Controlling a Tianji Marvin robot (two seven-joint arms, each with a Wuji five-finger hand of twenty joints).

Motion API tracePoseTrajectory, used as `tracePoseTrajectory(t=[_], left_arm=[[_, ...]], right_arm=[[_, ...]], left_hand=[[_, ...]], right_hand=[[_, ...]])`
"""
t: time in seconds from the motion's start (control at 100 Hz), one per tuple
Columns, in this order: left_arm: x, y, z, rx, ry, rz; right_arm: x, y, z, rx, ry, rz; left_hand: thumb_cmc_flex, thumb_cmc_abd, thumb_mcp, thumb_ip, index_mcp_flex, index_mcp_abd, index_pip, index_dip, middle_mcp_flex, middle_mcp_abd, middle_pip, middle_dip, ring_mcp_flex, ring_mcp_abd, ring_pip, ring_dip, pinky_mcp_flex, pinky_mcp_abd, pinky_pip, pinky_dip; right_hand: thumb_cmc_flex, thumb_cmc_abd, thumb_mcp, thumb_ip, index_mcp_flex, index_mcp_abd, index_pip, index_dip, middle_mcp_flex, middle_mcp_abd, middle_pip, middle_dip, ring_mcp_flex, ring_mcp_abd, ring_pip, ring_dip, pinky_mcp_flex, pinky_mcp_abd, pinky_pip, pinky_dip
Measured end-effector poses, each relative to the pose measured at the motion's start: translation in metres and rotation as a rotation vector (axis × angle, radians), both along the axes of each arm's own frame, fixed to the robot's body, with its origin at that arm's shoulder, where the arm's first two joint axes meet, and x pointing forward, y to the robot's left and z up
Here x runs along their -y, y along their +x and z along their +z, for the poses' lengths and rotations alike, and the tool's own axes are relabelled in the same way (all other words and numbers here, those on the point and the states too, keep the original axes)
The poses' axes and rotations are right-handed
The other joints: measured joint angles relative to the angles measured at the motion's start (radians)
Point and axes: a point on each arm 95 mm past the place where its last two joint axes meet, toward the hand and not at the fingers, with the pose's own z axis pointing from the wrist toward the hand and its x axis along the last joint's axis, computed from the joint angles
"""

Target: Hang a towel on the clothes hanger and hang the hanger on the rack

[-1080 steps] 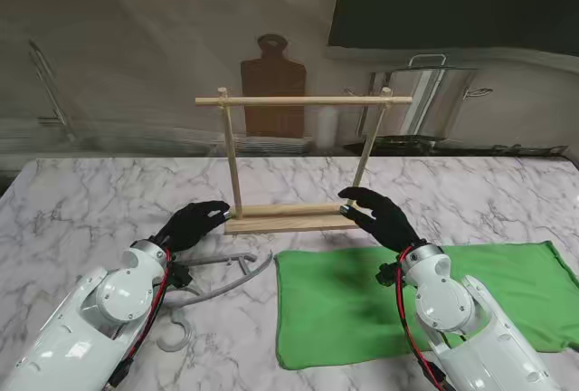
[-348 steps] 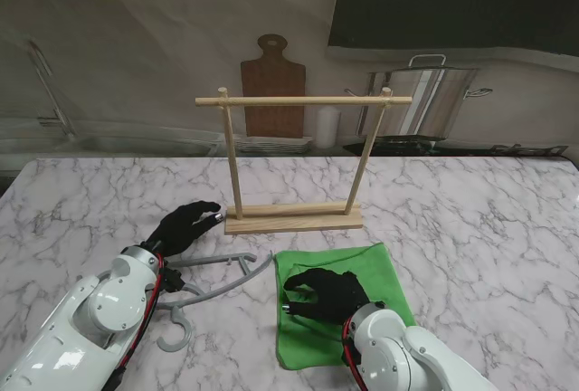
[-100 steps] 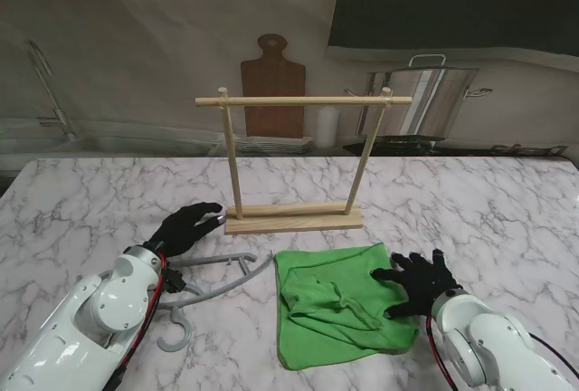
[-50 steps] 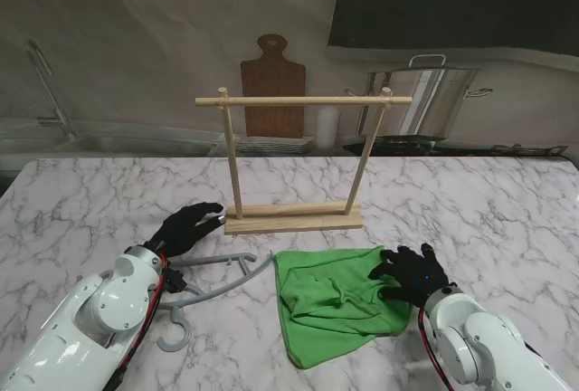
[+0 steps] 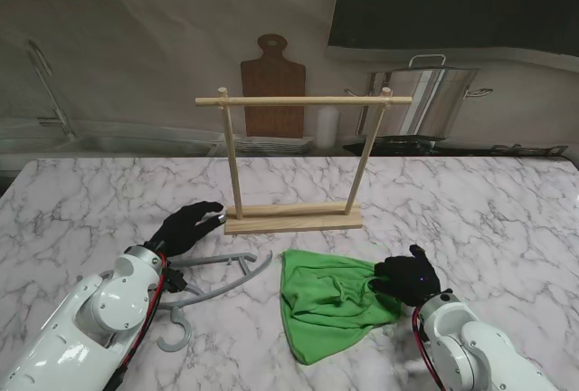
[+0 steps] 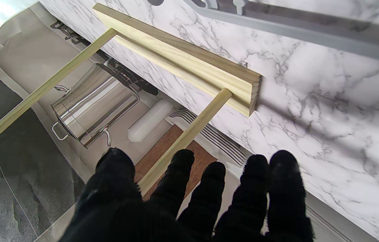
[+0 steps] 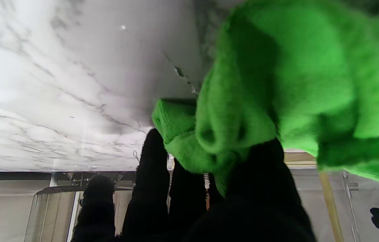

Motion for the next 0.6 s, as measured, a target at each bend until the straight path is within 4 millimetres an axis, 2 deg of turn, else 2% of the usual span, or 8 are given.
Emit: tracePoseTrajectory(t=[0.07,0.16,0.29,0.51,0.6], left_arm=[[0.0,0.0,0.0,0.002,-0.001,0.001],[0.0,0.0,0.0,0.004,-0.002,0.0],[0.0,0.0,0.0,0.005,-0.001,0.0],[0.0,0.0,0.0,0.004,0.002,-0.002],[0.0,0.0,0.0,0.004,0.003,-0.004]], right_arm=[[0.001,-0.001,-0.001,0.03,0.018,-0.003],[0.003,-0.003,-0.001,0.056,0.042,-0.012],[0.006,-0.006,0.004,0.098,0.072,-0.014],[0.011,-0.007,0.039,0.237,0.14,0.013],[0.013,-0.006,0.058,0.3,0.165,0.036]], left_hand=[[0.0,0.0,0.0,0.0,0.0,0.0,0.0,0.0,0.0,0.0,0.0,0.0,0.0,0.0,0.0,0.0,0.0,0.0,0.0,0.0],[0.0,0.0,0.0,0.0,0.0,0.0,0.0,0.0,0.0,0.0,0.0,0.0,0.0,0.0,0.0,0.0,0.0,0.0,0.0,0.0],[0.0,0.0,0.0,0.0,0.0,0.0,0.0,0.0,-0.001,0.0,0.0,0.0,0.0,0.0,0.0,0.0,0.0,0.0,0.0,0.0],[0.0,0.0,0.0,0.0,0.0,0.0,0.0,0.0,-0.001,0.0,0.0,0.0,0.0,0.0,0.0,0.0,0.0,0.0,0.0,0.0],[0.0,0.0,0.0,0.0,0.0,0.0,0.0,0.0,-0.001,0.0,0.0,0.0,0.0,0.0,0.0,0.0,0.0,0.0,0.0,0.0]], right_hand=[[0.002,0.01,0.0,0.0,0.011,0.025,0.033,0.046,0.066,0.045,0.067,0.047,0.057,0.022,0.056,0.04,0.007,0.011,0.038,-0.012],[0.002,0.01,0.0,0.0,0.033,0.039,0.047,0.103,0.137,0.056,0.116,0.093,0.133,0.027,0.124,0.08,0.008,0.012,0.073,-0.03],[0.002,0.01,0.0,0.0,0.049,0.051,0.056,0.15,0.164,0.061,0.153,0.122,0.176,0.031,0.18,0.118,0.031,0.024,0.1,-0.035],[0.002,0.011,0.0,0.0,0.051,0.053,0.067,0.172,0.176,0.066,0.185,0.135,0.194,0.031,0.219,0.139,0.054,0.036,0.128,-0.035],[0.002,0.011,0.0,0.0,0.051,0.054,0.067,0.178,0.178,0.066,0.186,0.145,0.2,0.031,0.226,0.139,0.073,0.037,0.189,-0.032]])
